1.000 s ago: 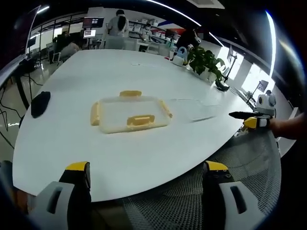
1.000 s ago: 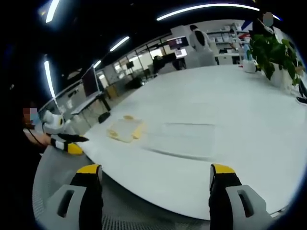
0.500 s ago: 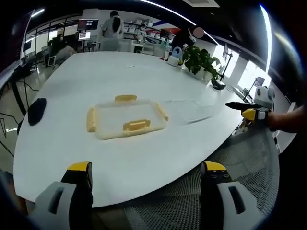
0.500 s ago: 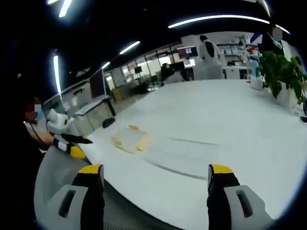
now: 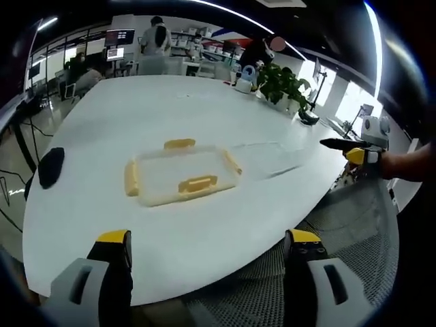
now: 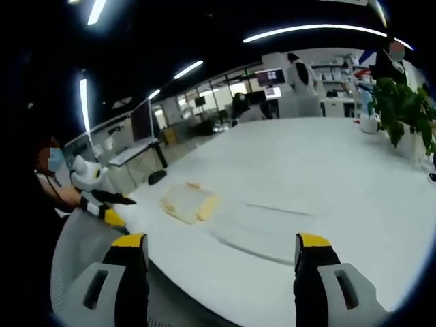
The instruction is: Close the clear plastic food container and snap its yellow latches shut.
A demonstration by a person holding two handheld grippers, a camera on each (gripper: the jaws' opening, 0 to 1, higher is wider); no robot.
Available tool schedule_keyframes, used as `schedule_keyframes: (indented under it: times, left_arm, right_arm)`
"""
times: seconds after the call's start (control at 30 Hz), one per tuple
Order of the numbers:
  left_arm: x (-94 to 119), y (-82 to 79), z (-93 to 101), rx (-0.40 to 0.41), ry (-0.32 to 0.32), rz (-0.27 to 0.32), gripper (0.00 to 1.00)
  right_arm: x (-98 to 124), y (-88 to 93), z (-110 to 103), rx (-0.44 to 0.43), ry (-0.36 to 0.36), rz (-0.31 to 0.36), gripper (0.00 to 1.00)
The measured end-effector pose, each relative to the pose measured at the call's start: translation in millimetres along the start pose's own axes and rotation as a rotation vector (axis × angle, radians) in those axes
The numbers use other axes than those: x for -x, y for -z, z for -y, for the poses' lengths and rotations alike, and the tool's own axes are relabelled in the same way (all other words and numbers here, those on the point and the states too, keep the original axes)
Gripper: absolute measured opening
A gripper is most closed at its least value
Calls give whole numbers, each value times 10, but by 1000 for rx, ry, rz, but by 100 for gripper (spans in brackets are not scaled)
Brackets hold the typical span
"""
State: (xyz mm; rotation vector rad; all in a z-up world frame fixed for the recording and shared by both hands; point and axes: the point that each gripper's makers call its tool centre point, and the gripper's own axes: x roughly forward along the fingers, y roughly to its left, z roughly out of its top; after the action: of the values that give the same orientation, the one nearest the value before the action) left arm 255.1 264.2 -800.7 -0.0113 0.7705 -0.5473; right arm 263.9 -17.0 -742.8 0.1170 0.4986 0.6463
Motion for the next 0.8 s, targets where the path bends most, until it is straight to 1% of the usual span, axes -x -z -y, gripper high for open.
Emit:
schedule_keyframes:
  times: [0.07,0.17,0.23,0.3,0.37,0.47,0.6,0.67,0.77,0.8]
  left_arm:
    - [-7,-26,-22,-4,4,3,94]
    - [-17,-37,-56,-11,10,1,93]
    - [-18,-32,-61,-14,15,-2,93]
    - [-20,-25,-72,-20,17,-7,92]
    - [-22,-27,-82,-27,17,-9,92]
    - [-25,-43,-95,-34,17,-6,92]
    - [-31,-106,-108,-45,30,3,93]
    - [-36,-130,-115,-60,34,5,93]
    - [-44,-158,-141,-97,35,-2,93]
    - [-51,-172,-155,-103,35,-1,93]
  right_arm:
    - [-1,-1,-18,3,-4,-6,89]
    - [1,-55,-26,6,-10,0,89]
    - [-6,-118,-16,9,-14,13,89]
    - [-27,-219,-29,4,-18,31,89]
    - [-63,-282,-39,18,-23,39,89]
    - [-123,-329,-62,32,-38,39,88]
    - [-208,-372,-94,57,-62,32,88]
    - [-246,-387,-113,66,-73,27,88]
    - [-311,-449,-160,58,-98,26,88]
    - [-339,-469,-196,85,-112,20,88]
